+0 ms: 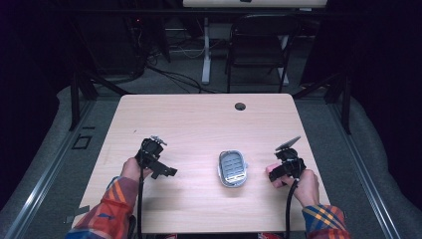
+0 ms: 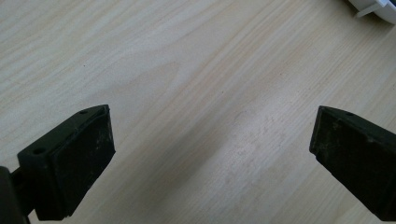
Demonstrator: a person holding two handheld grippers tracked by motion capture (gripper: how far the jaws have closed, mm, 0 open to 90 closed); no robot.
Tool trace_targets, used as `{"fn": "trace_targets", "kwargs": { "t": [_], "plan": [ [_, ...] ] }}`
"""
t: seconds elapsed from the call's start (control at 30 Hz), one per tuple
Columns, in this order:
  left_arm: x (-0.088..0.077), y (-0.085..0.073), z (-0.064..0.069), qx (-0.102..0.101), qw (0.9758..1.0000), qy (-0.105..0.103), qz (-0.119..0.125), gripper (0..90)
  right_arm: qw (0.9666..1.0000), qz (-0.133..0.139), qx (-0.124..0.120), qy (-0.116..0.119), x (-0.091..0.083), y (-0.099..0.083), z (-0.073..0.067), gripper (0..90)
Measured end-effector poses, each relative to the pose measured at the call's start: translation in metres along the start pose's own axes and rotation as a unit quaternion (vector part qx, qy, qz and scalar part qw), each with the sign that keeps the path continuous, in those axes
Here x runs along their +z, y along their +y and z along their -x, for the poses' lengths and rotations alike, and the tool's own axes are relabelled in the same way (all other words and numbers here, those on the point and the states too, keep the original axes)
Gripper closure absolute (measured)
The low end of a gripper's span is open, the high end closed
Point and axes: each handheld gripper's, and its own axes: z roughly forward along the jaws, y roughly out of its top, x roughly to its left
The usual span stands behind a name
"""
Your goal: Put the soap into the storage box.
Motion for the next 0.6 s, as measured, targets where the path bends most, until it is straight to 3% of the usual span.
{"fn": "trace_targets", "kwargs": {
  "t": [0.27, 0.6],
  "plan": [
    [0.000, 0.000, 0.000, 0.000, 1.0000, 0.001, -0.001, 0.0, 0.9997, -0.019, -0.010, -0.009, 0.005, 0.008, -0.005, 35.9],
    [0.000, 0.000, 0.000, 0.000, 1.0000, 0.000, -0.001, 0.0, 0.9993, -0.027, -0.020, -0.016, 0.006, 0.013, -0.007, 36.7]
  ]
}}
